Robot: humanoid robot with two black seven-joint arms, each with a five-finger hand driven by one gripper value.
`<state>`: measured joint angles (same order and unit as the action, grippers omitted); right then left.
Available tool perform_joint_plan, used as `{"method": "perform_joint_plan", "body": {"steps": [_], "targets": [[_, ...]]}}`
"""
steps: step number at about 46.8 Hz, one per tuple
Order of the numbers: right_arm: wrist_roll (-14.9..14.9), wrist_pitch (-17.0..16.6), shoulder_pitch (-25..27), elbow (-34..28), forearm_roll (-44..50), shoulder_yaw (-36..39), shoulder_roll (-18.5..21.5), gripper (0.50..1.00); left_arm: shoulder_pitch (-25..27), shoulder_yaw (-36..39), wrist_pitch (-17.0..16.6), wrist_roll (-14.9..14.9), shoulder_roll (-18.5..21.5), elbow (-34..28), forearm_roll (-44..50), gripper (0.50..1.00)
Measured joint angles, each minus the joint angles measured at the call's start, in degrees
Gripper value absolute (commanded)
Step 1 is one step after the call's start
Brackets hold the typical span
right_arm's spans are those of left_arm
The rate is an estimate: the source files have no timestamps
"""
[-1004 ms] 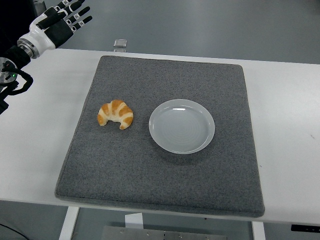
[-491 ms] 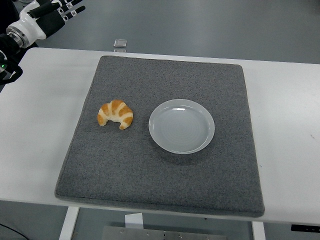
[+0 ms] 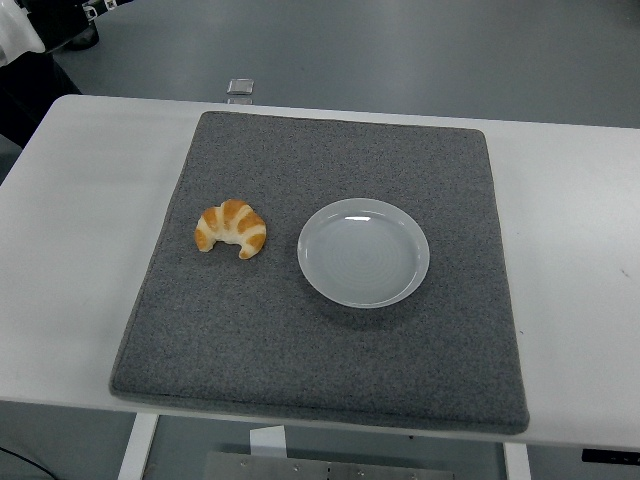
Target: Place the bread on the plate
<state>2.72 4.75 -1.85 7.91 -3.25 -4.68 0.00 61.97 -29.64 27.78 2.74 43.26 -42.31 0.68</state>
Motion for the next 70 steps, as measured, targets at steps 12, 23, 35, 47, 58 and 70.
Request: {"method": "perform_joint_plan", "body": {"steps": [12, 23, 35, 47, 58, 70], "targets": [[0.0, 0.0, 0.0, 0.0, 0.0, 0.0, 0.0, 0.952, 0.1, -0.7, 0.0, 0.4, 4.8, -5.5, -9.7, 0.999], [0.0, 0.0, 0.0, 0.0, 0.0, 0.0, 0.0, 0.952, -0.2, -1.4, 0.1, 2.5, 6.8, -10.0, -21.4, 0.999], [0.0, 0.0, 0.0, 0.0, 0.0, 0.0, 0.0, 0.952, -0.9, -1.3, 0.1, 6.3, 10.6, -16.4, -33.1, 0.999], [0.0, 0.0, 0.0, 0.0, 0.0, 0.0, 0.0, 0.952, -1.0, -1.3, -0.3, 8.0, 12.6, -20.7, -44.3, 0.999], [0.0, 0.0, 0.0, 0.0, 0.0, 0.0, 0.0, 0.954, -1.0, -1.3, -0.5, 8.3, 12.9, -23.7, -50.5, 0.999], [0.0, 0.0, 0.0, 0.0, 0.0, 0.0, 0.0, 0.952, -3.8, -0.9, -6.0, 10.5, 12.9, -30.4, -59.9, 0.996]]}}
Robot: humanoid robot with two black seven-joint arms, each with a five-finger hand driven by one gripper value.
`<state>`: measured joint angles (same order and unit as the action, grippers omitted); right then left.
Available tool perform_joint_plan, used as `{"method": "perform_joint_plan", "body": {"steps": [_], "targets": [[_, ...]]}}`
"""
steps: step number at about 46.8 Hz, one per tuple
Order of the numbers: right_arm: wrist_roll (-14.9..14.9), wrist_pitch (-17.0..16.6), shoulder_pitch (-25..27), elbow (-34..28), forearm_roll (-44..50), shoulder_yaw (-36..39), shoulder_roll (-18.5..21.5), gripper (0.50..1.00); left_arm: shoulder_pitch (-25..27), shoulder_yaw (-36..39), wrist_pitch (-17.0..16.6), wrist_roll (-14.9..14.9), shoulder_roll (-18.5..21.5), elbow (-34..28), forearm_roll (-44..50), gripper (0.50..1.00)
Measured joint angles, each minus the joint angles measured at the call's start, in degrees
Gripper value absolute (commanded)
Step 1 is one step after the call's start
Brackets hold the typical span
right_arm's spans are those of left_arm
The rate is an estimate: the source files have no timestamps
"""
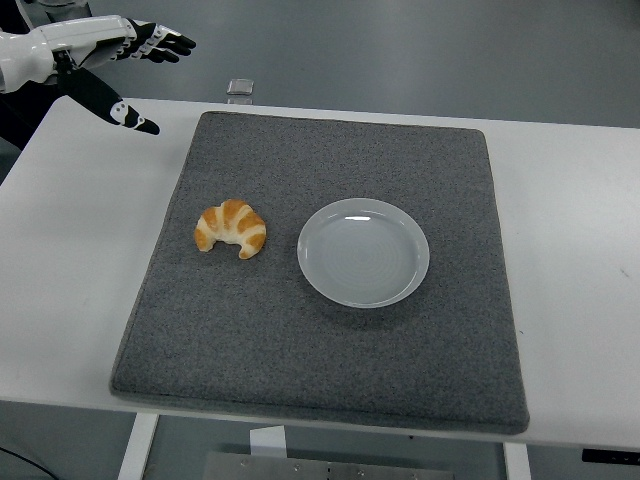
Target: Place the bread on the plate
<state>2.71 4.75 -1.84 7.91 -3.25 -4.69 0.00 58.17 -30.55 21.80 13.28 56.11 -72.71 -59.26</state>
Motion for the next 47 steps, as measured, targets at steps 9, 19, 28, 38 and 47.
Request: {"method": "perform_joint_plan", "body": {"steps": [9, 19, 28, 38, 47], "targets": [[0.0, 0.0, 0.0, 0.0, 0.0, 0.0, 0.0, 0.952, -3.4, 0.2, -5.3, 1.9, -0.2, -3.4, -6.0, 0.996], [0.0, 0.0, 0.0, 0.0, 0.0, 0.0, 0.0, 0.952, -6.4, 0.4, -9.7, 2.1, -2.9, -4.4, -13.2, 0.996], [0.0, 0.0, 0.0, 0.0, 0.0, 0.0, 0.0, 0.952, -11.2, 0.4, -16.4, 2.1, -7.8, -4.2, -23.0, 0.996], [0.0, 0.0, 0.0, 0.0, 0.0, 0.0, 0.0, 0.952, -13.5, 0.5, -18.1, 1.9, -10.9, -4.1, -26.5, 0.996], [0.0, 0.0, 0.0, 0.0, 0.0, 0.0, 0.0, 0.952, -15.0, 2.0, -20.8, 1.8, -14.2, -1.9, -31.5, 0.996]]}}
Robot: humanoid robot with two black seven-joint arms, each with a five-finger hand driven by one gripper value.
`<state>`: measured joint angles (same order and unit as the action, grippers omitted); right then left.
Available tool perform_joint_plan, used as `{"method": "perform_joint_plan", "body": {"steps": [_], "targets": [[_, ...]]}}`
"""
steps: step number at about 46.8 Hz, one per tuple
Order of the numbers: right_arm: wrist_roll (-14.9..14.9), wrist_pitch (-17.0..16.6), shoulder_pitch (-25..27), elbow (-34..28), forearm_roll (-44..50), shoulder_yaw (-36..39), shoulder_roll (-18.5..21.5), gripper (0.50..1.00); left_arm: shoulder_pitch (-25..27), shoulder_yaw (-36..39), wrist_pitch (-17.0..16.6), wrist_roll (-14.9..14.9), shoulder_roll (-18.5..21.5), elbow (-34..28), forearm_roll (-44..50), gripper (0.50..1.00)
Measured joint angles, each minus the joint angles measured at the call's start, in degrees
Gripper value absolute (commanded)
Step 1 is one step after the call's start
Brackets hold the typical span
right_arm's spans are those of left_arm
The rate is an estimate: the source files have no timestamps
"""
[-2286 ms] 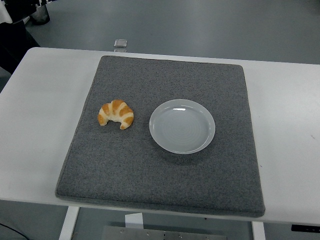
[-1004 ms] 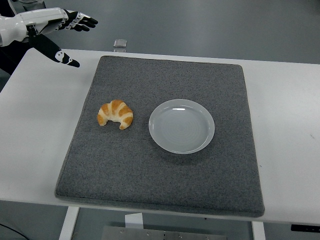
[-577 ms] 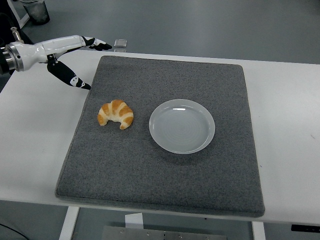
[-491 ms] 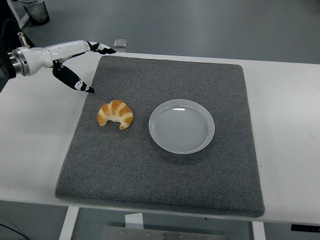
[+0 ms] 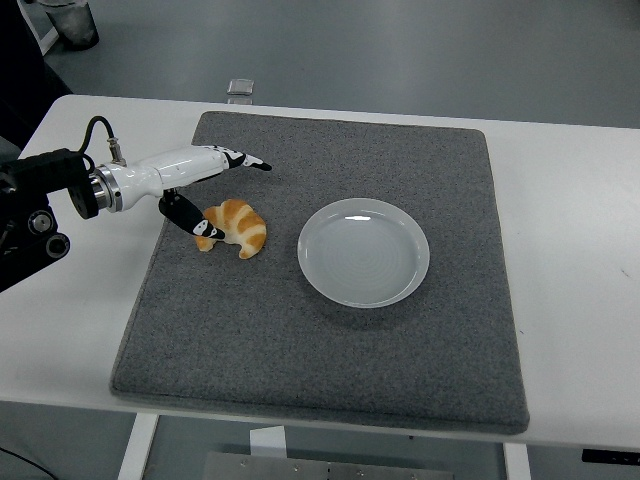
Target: Place the bread on the plate
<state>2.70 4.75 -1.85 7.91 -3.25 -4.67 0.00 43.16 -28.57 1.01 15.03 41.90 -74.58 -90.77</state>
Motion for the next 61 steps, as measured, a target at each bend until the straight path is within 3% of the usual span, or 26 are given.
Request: {"method": "perform_joint_plan", "body": {"steps": [8, 27, 36, 43, 48, 51, 52, 57, 61], "targets": [[0.0, 0.0, 0.0, 0.0, 0.0, 0.0, 0.0, 0.952, -1.3, 0.4, -3.1, -0.1, -2.7, 2.4, -1.9, 0.996], [0.0, 0.0, 0.0, 0.0, 0.0, 0.0, 0.0, 0.952, -1.4, 2.3, -3.5, -0.1, -4.6, 5.4, -4.0, 0.994], [0.0, 0.0, 0.0, 0.0, 0.0, 0.0, 0.0, 0.952, -1.4, 2.3, -3.5, -0.1, -4.6, 5.3, -3.9, 0.971], [0.0, 0.0, 0.0, 0.0, 0.0, 0.0, 0.0, 0.952, -1.4, 2.3, -3.5, -0.1, -4.3, 5.3, -3.8, 0.883], [0.0, 0.0, 0.0, 0.0, 0.0, 0.0, 0.0, 0.952, -1.4, 2.3, -3.5, 0.0, -4.1, 5.2, -3.7, 0.772], [0.0, 0.0, 0.0, 0.0, 0.0, 0.0, 0.0, 0.952, -1.4, 2.3, -3.5, 0.0, -4.0, 5.2, -3.6, 0.613], [0.0, 0.0, 0.0, 0.0, 0.0, 0.0, 0.0, 0.952, -1.4, 2.3, -3.5, 0.1, -4.0, 5.2, -3.6, 0.591], [0.0, 0.0, 0.0, 0.0, 0.0, 0.0, 0.0, 0.952, -2.0, 2.3, -3.5, 0.1, -4.0, 5.1, -3.7, 0.551], [0.0, 0.0, 0.0, 0.0, 0.0, 0.0, 0.0, 0.952, -2.1, 2.3, -3.5, 0.2, -4.0, 5.1, -3.7, 0.551]]}}
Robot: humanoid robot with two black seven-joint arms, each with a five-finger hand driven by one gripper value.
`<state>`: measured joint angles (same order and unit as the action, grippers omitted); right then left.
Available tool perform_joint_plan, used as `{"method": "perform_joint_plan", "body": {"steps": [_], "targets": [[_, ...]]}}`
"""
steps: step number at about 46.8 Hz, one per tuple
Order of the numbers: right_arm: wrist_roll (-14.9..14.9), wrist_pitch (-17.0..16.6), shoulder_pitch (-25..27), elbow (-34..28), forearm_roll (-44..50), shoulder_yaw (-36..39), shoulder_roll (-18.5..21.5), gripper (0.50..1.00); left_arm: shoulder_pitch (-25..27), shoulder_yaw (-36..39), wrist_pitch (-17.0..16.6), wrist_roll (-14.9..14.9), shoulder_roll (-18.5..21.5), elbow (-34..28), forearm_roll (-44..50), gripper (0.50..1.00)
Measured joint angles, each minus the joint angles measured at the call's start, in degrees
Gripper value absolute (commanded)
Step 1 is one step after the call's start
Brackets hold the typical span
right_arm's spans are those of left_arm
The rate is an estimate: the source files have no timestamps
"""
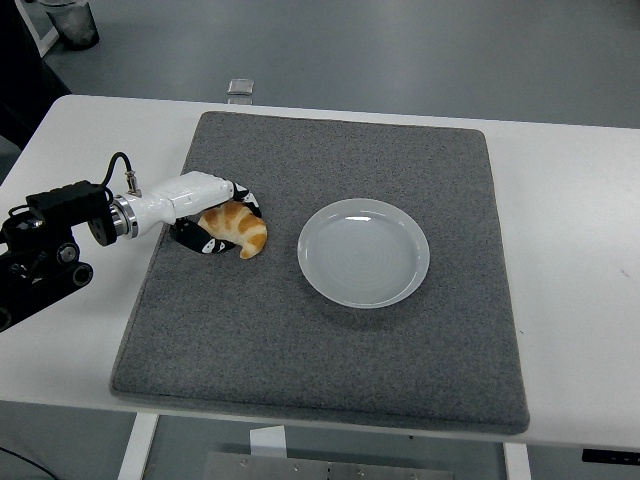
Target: Place the bread on the plate
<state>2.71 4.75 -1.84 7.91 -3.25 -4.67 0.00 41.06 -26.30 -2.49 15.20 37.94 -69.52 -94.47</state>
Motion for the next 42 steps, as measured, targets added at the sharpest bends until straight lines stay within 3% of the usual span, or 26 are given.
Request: {"method": "perform_joint_plan", "body": {"steps": [3, 5, 17, 29, 42], "targets": [[0.0, 0.0, 0.0, 0.0, 0.0, 0.0, 0.0, 0.952, 0.0, 0.0, 0.0, 0.1, 0.0, 0.0, 0.0, 0.544], [0.0, 0.0, 0.0, 0.0, 0.0, 0.0, 0.0, 0.952, 0.0, 0.0, 0.0, 0.1, 0.1, 0.0, 0.0, 0.502], [0.0, 0.0, 0.0, 0.0, 0.0, 0.0, 0.0, 0.952, 1.3, -1.3, -0.4, 0.3, 1.2, -0.3, 0.7, 0.500], [0.0, 0.0, 0.0, 0.0, 0.0, 0.0, 0.0, 0.952, 2.3, -2.6, -11.4, 1.1, 1.8, -0.8, 1.2, 0.500], [0.0, 0.0, 0.0, 0.0, 0.0, 0.0, 0.0, 0.952, 9.1, -2.7, -10.5, 1.8, 5.6, -0.8, 1.7, 0.500]]}}
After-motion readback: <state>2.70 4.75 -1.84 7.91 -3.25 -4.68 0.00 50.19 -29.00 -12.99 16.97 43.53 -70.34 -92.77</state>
